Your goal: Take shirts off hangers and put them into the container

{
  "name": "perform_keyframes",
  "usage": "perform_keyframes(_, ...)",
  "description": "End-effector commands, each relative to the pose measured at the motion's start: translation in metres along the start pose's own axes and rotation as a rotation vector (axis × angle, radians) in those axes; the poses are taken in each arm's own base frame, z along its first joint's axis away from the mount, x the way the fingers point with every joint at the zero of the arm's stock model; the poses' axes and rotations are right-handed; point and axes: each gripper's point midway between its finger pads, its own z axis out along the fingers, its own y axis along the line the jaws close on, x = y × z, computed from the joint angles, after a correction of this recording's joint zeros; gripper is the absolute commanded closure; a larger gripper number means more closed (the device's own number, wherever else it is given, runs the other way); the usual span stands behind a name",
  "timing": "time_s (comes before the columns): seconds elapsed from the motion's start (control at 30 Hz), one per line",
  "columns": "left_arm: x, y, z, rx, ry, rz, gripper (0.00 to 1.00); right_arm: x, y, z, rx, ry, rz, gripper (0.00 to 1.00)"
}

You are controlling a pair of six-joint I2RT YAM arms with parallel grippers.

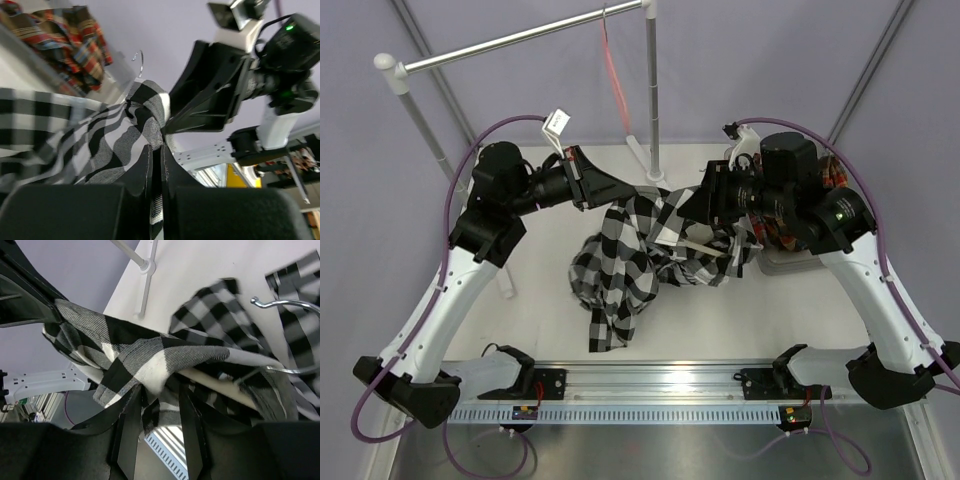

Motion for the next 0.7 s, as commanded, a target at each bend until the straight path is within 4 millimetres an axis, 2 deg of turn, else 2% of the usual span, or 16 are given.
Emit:
perform_keyframes(0.0, -0.025, -0.068, -0.006, 0.257, -0.029, 0.055, 1.0, -0.005, 0.0, 0.002, -0.001, -0.045, -0.003, 0.56)
perform_keyframes(0.07, -0.029, -0.071, -0.005, 0.263, -0.033, 0.058, 1.0, -0.007, -0.008, 0.003, 0.041, -0.059, 0.001, 0.56)
perform_keyframes(0.17, -0.028, -0.073, -0.005, 0.266, -0.028, 0.058, 1.0, -0.014, -0.01, -0.005, 0.07, -0.108, -0.007, 0.56)
perform_keyframes(0.37, -0.026, -0.069, -0.005, 0.249, -0.017, 0.061, 1.0, -0.024, -0.017, -0.034, 0.159, -0.188, -0.014, 0.55)
perform_keyframes(0.53, -0.024, -0.067, -0.005, 0.25, -0.011, 0.057, 1.0, -0.021, -0.028, -0.04, 0.217, -0.204, -0.011, 0.55)
perform_keyframes(0.67, -0.023, -0.07, -0.007, 0.259, -0.008, 0.055, 1.0, -0.022, -0.032, -0.036, 0.232, -0.2, -0.013, 0.55)
